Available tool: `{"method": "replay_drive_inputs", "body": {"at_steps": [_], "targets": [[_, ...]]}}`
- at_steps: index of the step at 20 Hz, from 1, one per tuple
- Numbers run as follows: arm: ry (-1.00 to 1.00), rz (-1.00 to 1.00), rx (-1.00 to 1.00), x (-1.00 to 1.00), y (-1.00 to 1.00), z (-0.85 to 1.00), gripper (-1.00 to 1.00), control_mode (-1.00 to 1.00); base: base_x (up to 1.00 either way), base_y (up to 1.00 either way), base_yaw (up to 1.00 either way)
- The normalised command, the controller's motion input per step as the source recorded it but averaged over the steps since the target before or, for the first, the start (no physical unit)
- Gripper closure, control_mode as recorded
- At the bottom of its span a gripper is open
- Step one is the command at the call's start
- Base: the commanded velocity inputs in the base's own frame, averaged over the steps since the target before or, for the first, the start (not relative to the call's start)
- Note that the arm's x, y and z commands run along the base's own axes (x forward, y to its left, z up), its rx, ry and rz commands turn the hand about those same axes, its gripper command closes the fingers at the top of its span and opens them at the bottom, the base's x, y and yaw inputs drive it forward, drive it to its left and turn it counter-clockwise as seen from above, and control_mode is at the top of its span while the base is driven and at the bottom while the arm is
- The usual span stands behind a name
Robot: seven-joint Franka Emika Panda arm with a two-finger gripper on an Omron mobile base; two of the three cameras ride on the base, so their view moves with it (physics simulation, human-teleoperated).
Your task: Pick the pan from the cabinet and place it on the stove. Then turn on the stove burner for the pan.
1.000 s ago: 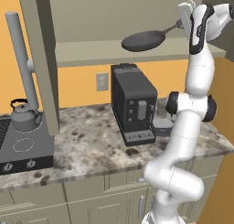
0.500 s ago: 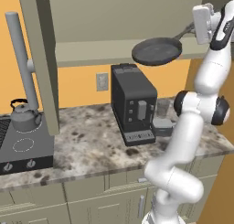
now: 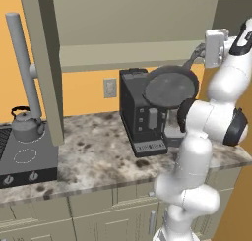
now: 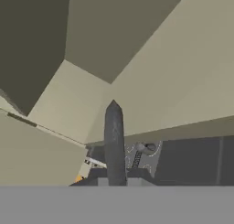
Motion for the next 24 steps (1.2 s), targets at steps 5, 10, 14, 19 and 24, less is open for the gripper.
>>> {"method": "replay_drive_inputs", "body": {"at_steps": [5, 10, 14, 19, 24], "targets": [[-0.21, -0.05, 0.06, -0.6, 0.94, -0.31, 1.0, -1.0, 0.0, 0.0, 0.0], [-0.19, -0.03, 0.01, -0.6, 0.76, -0.03, 1.0, -1.0, 0.0, 0.0, 0.0], [-0.09, 0.0, 0.0, -0.49, 0.5, -0.02, 1.0, -1.0, 0.0, 0.0, 0.0], [-0.01, 0.0, 0.0, -0.42, 0.3, 0.0, 1.0, -1.0, 0.0, 0.0, 0.0], [0.0, 0.0, 0.0, -0.25, 0.35, -0.1, 1.0, -1.0, 0.0, 0.0, 0.0]]}}
